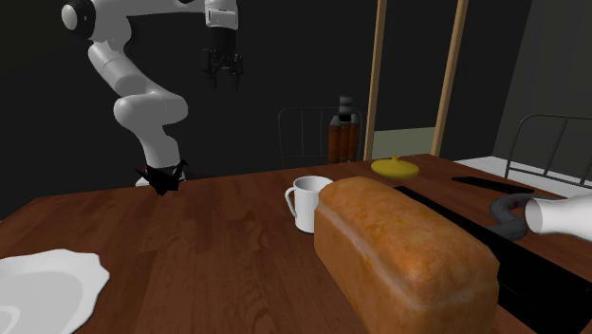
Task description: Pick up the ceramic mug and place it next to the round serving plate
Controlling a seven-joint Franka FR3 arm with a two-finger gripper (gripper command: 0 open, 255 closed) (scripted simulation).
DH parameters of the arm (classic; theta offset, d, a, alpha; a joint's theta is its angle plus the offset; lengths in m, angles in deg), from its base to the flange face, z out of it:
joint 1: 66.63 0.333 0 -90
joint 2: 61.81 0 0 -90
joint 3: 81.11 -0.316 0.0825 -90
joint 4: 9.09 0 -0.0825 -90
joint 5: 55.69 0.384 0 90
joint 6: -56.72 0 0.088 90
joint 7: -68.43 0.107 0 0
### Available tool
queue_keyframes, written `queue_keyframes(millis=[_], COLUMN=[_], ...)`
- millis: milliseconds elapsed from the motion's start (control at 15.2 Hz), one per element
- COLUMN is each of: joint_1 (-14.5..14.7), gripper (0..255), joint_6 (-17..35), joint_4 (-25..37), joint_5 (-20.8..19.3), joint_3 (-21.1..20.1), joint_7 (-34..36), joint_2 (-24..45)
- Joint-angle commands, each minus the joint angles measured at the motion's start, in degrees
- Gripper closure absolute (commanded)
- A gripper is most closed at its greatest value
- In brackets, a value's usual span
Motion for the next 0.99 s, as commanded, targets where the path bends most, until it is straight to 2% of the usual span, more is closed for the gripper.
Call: queue_keyframes(millis=[0, 462, 924], joint_1=[0.0, -1.9, -3.3], gripper=[0, 0, 0], joint_6=[0.0, 11.3, 20.2], joint_4=[0.0, 2.6, 8.9], joint_5=[0.0, -2.4, -4.0], joint_3=[0.0, 2.3, 4.3], joint_7=[0.0, -2.4, -4.4], joint_2=[0.0, 13.5, 28.2])
